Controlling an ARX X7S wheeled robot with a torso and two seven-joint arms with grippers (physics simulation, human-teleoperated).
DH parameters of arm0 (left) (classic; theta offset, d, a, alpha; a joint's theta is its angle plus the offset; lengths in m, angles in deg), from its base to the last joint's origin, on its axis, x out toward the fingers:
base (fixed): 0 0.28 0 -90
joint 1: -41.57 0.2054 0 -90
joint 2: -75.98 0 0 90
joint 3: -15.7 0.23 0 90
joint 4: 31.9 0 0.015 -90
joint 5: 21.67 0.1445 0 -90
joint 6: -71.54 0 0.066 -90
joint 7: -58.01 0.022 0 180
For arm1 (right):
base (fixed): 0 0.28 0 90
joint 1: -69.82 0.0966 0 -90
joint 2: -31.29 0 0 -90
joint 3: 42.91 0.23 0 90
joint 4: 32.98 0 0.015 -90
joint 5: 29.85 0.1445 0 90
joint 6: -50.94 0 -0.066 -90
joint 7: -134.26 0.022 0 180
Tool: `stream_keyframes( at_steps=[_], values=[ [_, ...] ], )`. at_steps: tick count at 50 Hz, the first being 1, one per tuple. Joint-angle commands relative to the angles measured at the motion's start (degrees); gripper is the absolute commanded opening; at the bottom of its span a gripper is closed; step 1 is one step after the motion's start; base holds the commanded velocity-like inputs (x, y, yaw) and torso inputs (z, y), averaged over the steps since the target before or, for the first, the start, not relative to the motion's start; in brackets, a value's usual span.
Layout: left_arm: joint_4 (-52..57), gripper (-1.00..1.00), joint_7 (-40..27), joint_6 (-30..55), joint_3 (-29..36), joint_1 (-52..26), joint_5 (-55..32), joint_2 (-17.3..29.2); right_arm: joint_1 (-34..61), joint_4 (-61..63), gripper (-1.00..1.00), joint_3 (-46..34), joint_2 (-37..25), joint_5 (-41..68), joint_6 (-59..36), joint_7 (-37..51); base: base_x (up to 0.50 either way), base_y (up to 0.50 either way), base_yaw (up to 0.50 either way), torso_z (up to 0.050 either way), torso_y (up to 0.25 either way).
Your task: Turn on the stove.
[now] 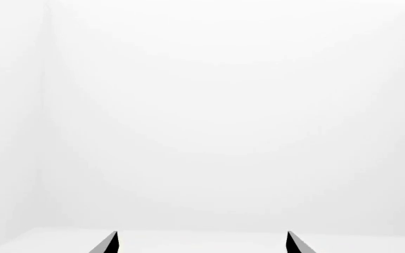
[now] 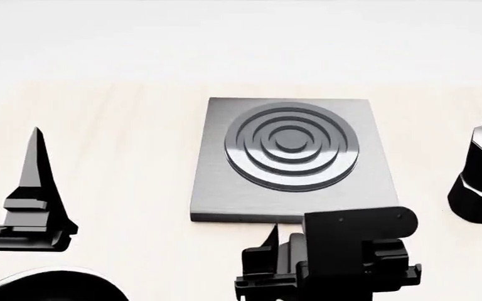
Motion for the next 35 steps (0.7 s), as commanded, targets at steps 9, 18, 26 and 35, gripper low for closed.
stream_keyframes(
  at_steps=[9, 18, 26, 35],
  values=[
    [-1.59, 1.0, -0.04, -3.4, 1.14, 1.76, 1.51, 0.6, 0.58, -2.85, 1.0, 2.15, 0.98, 2.74, -2.81, -0.25, 0.0, 0.0, 0.0, 0.0, 0.0],
    [-1.19, 1.0, -0.36, -3.08, 1.07, 1.73, 1.1, 0.8, 0.58, -4.66, 1.0, 3.31, 1.57, 3.66, -2.96, -0.12, 0.0, 0.0, 0.0, 0.0, 0.0],
    [-1.53, 1.0, -0.42, -3.53, 1.16, 1.81, 1.03, 0.95, 0.59, -5.41, 1.0, 3.45, 1.55, 4.03, -3.25, 0.23, 0.0, 0.0, 0.0, 0.0, 0.0],
    [-1.38, 1.0, -0.65, -3.51, 1.12, 1.79, 0.71, 1.12, 0.87, -7.06, 1.0, 2.78, 1.24, 3.97, -3.4, 0.56, 0.0, 0.0, 0.0, 0.0, 0.0]
  ],
)
